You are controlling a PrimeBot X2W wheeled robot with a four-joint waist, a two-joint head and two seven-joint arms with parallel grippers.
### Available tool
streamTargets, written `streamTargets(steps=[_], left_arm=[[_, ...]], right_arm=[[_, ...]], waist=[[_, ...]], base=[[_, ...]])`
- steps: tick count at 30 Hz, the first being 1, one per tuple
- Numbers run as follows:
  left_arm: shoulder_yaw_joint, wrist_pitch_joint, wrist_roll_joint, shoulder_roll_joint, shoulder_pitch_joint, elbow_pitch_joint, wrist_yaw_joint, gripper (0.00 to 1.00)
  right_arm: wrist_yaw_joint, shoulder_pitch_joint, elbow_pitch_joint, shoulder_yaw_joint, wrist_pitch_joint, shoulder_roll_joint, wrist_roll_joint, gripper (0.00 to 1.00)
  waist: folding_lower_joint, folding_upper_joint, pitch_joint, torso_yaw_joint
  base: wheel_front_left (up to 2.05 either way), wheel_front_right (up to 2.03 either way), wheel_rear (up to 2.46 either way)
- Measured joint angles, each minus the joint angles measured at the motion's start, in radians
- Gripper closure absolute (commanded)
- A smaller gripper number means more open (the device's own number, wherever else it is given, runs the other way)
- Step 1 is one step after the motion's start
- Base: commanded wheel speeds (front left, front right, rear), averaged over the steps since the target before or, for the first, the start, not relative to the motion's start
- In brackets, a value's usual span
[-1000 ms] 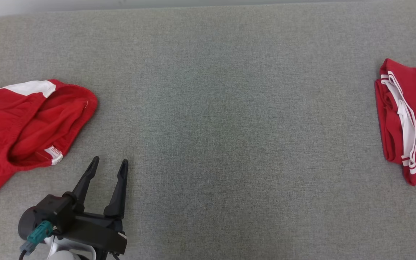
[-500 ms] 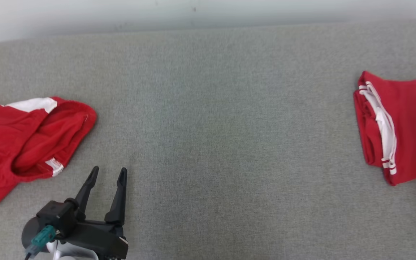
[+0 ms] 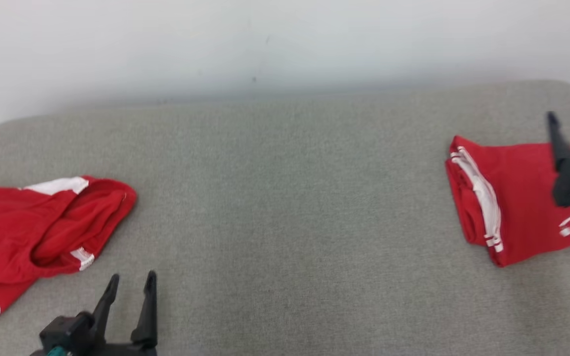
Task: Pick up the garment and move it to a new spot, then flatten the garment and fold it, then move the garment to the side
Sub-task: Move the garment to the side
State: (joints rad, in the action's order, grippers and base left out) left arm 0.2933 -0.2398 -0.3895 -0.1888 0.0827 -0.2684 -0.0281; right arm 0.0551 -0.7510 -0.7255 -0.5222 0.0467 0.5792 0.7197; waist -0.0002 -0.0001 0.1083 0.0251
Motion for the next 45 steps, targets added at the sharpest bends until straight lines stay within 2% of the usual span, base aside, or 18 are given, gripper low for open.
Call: streamTargets(steps=[3, 10, 21, 27, 33, 36, 45], left_arm=[[-0.019, -0.001, -0.002, -0.007, -0.030, 0.003, -0.012, 0.00], [-0.034, -0.007, -0.002, -0.010, -0.055, 0.015, -0.026, 0.00], [-0.063, -0.008, -0.001, -0.009, -0.121, 0.060, -0.052, 0.00], [-0.080, -0.009, 0.002, -0.012, -0.122, 0.076, -0.061, 0.00], [-0.089, -0.009, 0.012, -0.021, -0.128, 0.089, -0.067, 0.00], [-0.090, -0.009, 0.021, -0.027, -0.140, 0.092, -0.069, 0.00], [-0.101, -0.009, 0.022, -0.022, -0.140, 0.108, -0.077, 0.00]], right_arm=[[-0.010, 0.042, 0.062, 0.006, 0.058, -0.031, 0.011, 0.00], [-0.001, 0.169, 0.194, 0.034, 0.188, -0.065, 0.037, 0.00], [0.035, 0.379, 0.390, 0.030, 0.201, -0.064, -0.001, 0.00], [0.061, 0.507, 0.449, 0.054, 0.202, -0.059, -0.020, 0.00], [0.068, 0.597, 0.478, 0.067, 0.204, -0.075, -0.060, 0.00], [0.069, 0.629, 0.501, 0.076, 0.204, -0.090, -0.086, 0.00], [0.069, 0.703, 0.525, 0.197, 0.206, -0.177, -0.163, 0.00]], waist=[[0.0000, 0.0000, -0.030, -0.012], [0.0000, -0.0001, -0.096, -0.042], [0.0001, -0.0001, -0.153, -0.087], [0.0001, 0.0000, -0.152, -0.090], [0.0002, 0.0000, -0.149, -0.087], [0.0002, 0.0001, -0.146, -0.086], [0.0003, 0.0001, -0.141, -0.087]], base=[[0.00, 0.00, 0.00], [0.00, 0.00, 0.00], [0.00, 0.00, 0.00], [0.00, 0.00, 0.00], [0.00, 0.00, 0.00], [0.00, 0.00, 0.00], [0.00, 0.00, 0.00]])
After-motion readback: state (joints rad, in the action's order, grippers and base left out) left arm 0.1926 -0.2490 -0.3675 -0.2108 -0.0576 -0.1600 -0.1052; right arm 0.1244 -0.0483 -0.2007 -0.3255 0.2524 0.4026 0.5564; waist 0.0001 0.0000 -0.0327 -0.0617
